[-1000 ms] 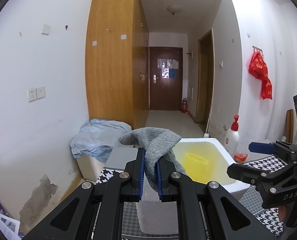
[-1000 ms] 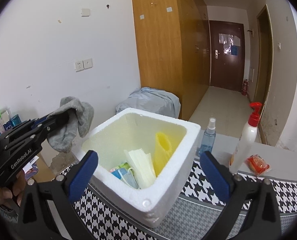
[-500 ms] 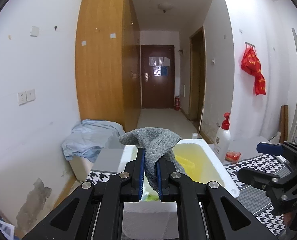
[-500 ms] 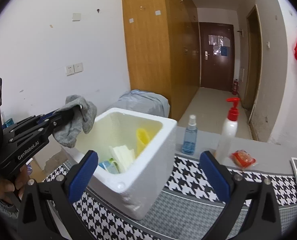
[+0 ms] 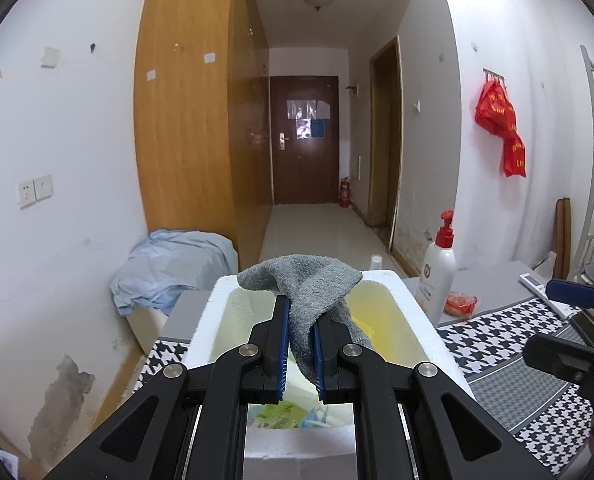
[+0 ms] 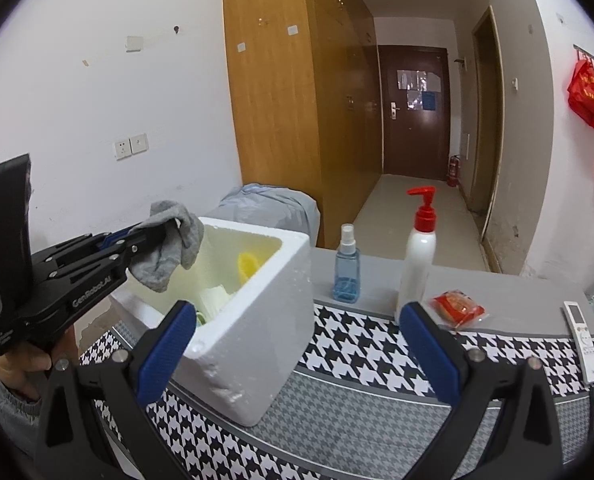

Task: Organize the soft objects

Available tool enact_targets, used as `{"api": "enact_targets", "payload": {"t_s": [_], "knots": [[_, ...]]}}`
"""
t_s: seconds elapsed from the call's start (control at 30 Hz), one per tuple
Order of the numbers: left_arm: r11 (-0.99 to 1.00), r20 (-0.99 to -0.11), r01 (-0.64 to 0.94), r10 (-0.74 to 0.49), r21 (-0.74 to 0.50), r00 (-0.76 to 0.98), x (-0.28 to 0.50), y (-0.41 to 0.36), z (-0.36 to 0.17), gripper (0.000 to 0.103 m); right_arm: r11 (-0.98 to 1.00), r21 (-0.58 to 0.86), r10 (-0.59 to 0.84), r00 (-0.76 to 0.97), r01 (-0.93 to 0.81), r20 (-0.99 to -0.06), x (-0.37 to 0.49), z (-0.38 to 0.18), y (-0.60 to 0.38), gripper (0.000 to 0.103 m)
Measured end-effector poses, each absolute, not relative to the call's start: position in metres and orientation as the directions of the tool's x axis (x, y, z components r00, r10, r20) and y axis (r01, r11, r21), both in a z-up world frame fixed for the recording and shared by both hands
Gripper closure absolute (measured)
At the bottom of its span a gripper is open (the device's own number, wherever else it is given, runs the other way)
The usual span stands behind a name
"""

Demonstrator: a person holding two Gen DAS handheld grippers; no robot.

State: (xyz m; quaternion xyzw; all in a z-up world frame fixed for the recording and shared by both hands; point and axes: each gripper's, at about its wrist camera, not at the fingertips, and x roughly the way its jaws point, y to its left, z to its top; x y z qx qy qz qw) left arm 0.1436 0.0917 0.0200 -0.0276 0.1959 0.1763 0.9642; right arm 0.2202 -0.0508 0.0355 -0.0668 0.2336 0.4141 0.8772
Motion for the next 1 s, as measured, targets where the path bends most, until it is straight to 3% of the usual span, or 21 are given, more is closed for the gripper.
{"api": "enact_targets", "payload": {"t_s": [0.17,0.2,0.27,0.3,0.33,0.37,0.43,0.5,1.0], "knots": [[0.938,-0.394,-0.346,0.322,0.010,0.861,0.145,0.095,0.020,0.091,0.654,0.076,0.693,0.556,-0.753,-0.459,0.219,0.036,-0.055,0.000],[0.937,-0.401,-0.349,0.325,0.013,0.857,0.146,0.095,0.019,0.086,0.655,0.075,0.692,0.557,-0.752,-0.460,0.219,0.036,-0.056,0.000],[0.936,-0.408,-0.352,0.326,0.011,0.853,0.150,0.095,0.018,0.063,0.659,0.072,0.686,0.560,-0.748,-0.464,0.219,0.034,-0.057,0.000],[0.934,-0.406,-0.358,0.330,0.008,0.852,0.149,0.095,0.018,0.043,0.660,0.072,0.686,0.560,-0.748,-0.464,0.219,0.034,-0.057,0.000],[0.931,-0.396,-0.366,0.337,0.002,0.854,0.148,0.096,0.019,0.031,0.659,0.071,0.686,0.560,-0.749,-0.464,0.219,0.034,-0.058,0.000],[0.928,-0.385,-0.373,0.344,0.000,0.856,0.147,0.095,0.019,0.027,0.660,0.070,0.686,0.562,-0.748,-0.463,0.219,0.035,-0.059,0.000],[0.924,-0.371,-0.382,0.358,0.009,0.857,0.145,0.094,0.019,0.009,0.661,0.071,0.686,0.564,-0.747,-0.459,0.219,0.036,-0.060,0.000],[0.925,-0.353,-0.379,0.358,0.011,0.865,0.144,0.092,0.020,0.001,0.664,0.071,0.684,0.567,-0.744,-0.459,0.219,0.036,-0.062,0.000],[0.924,-0.338,-0.382,0.364,0.015,0.868,0.133,0.081,0.025,0.001,0.666,0.067,0.685,0.574,-0.743,-0.448,0.213,0.040,-0.071,0.000]]}}
